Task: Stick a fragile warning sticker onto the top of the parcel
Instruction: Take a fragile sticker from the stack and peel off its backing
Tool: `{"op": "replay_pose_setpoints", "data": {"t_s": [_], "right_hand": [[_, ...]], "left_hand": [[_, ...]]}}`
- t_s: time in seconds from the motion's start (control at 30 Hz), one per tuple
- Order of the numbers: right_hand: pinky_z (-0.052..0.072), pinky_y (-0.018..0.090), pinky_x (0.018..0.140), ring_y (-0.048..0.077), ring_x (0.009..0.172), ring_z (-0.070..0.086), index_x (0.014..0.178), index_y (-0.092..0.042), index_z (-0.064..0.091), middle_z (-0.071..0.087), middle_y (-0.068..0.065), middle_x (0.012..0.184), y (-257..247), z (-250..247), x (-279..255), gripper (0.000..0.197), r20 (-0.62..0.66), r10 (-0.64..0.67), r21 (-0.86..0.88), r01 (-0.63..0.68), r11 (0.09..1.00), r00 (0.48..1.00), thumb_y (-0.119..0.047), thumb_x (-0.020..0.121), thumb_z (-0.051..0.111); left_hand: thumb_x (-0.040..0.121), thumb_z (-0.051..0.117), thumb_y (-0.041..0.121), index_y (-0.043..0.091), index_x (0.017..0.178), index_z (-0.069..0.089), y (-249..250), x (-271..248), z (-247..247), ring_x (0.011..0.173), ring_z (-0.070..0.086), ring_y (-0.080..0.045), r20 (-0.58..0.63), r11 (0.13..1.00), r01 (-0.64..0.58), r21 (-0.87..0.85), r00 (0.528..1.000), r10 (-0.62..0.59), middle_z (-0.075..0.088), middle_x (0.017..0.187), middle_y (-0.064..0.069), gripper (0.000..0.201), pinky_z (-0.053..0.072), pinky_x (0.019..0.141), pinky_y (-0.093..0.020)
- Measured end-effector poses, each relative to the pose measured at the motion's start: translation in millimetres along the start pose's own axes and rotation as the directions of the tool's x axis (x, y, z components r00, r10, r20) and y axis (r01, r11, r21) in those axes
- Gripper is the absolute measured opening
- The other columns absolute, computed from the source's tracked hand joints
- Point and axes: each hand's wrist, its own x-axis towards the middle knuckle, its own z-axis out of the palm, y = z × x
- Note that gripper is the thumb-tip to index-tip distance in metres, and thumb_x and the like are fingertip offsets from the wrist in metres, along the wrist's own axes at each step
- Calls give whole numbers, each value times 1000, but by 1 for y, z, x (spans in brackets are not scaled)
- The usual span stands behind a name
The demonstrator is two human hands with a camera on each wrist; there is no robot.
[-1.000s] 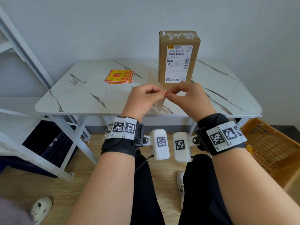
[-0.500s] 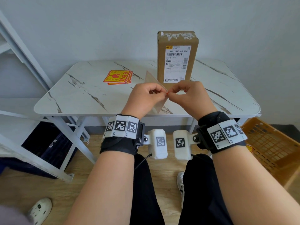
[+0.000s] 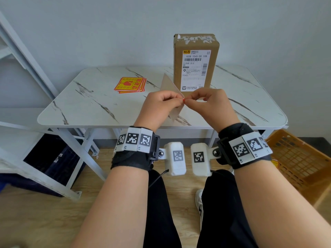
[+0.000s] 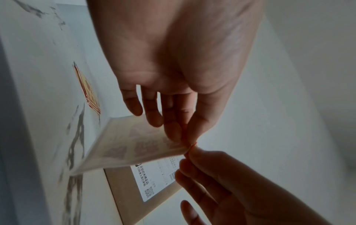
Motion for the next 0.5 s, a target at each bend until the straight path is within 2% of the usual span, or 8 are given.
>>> {"op": "replay_pose_setpoints", "data": {"t_s": [0.13, 0.27, 0.4, 0.5], "right_hand": [[36, -5, 70, -1, 75, 58, 80, -9, 71, 69, -3, 80, 0, 4, 0, 2, -21, -27, -12, 27, 1000, 999, -11, 81, 71], [39, -3, 71, -3, 77, 57, 78, -16, 71, 67, -8, 79, -1, 3, 0, 6, -2, -34, -34, 33, 999, 999, -12, 81, 70], [40, -1, 70, -4, 76, 56, 78, -23, 70, 65, -12, 77, 0, 4, 1, 8, 2, -64, -108, 64, 992, 998, -15, 81, 69], [38, -1, 70, -3, 75, 56, 77, -24, 70, 63, -14, 76, 1, 5, 1, 8, -1, -87, -157, 85, 984, 996, -18, 81, 69]], "left_hand": [[87, 65, 13, 15, 88, 74, -2, 1, 2, 75, 60, -2, -19, 1000, -1, 6, 1000, 1, 70, 84, 0, 10, 43, 64, -1], [88, 65, 14, 20, 85, 72, -4, 0, 2, 75, 59, 1, -3, 1000, -7, 28, 1000, 7, 67, 78, 8, 10, 41, 63, 2], [88, 65, 15, 18, 89, 74, -4, 1, 2, 77, 60, -1, -7, 999, -7, 39, 1000, 7, 70, 84, 2, 10, 41, 63, 2], [88, 65, 15, 19, 89, 74, -4, 0, 2, 77, 61, -1, -8, 999, 8, 38, 1000, -7, 69, 82, 6, 10, 41, 62, 3]]}}
